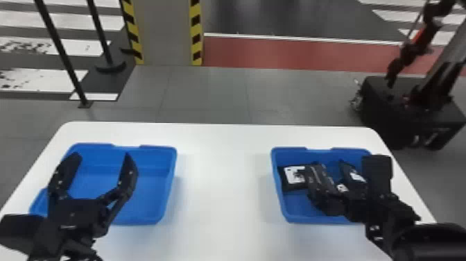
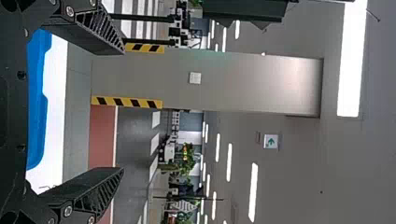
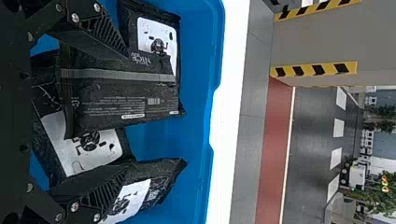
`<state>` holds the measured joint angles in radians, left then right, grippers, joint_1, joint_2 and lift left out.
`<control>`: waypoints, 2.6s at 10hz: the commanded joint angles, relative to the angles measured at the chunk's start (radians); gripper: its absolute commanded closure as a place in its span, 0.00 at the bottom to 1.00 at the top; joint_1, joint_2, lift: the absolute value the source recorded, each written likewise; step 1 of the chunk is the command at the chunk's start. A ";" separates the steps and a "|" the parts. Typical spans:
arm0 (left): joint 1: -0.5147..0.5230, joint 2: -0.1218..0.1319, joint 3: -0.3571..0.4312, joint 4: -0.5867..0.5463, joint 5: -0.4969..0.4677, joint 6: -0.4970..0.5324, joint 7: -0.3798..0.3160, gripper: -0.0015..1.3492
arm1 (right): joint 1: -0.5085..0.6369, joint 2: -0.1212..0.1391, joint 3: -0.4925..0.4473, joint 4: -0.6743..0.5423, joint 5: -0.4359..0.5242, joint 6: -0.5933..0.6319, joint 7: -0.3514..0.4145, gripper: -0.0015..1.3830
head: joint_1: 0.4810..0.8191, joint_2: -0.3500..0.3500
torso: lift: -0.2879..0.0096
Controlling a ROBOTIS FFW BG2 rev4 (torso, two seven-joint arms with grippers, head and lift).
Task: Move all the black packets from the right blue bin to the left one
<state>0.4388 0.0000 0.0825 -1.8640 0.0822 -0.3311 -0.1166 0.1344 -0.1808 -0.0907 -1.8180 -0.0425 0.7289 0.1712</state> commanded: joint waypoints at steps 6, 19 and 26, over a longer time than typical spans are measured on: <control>0.005 -0.003 -0.006 0.000 -0.021 -0.027 0.000 0.11 | -0.061 0.027 -0.003 0.118 0.006 0.017 0.030 0.34 | 0.63 0.41 | 0.60; 0.008 -0.003 -0.046 0.000 0.097 -0.108 0.002 0.10 | 0.192 0.047 -0.023 -0.220 -0.174 -0.263 0.016 0.82 | 0.63 0.46 | 0.60; 0.013 -0.003 -0.145 -0.258 0.370 0.130 -0.060 0.10 | -0.073 0.001 0.025 -0.137 -0.312 -0.118 0.511 0.82 | 0.63 0.58 | 0.60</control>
<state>0.4587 0.0000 -0.0589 -2.1109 0.4394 -0.2089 -0.1727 0.1148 -0.1793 -0.0795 -2.0259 -0.3394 0.5995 0.6717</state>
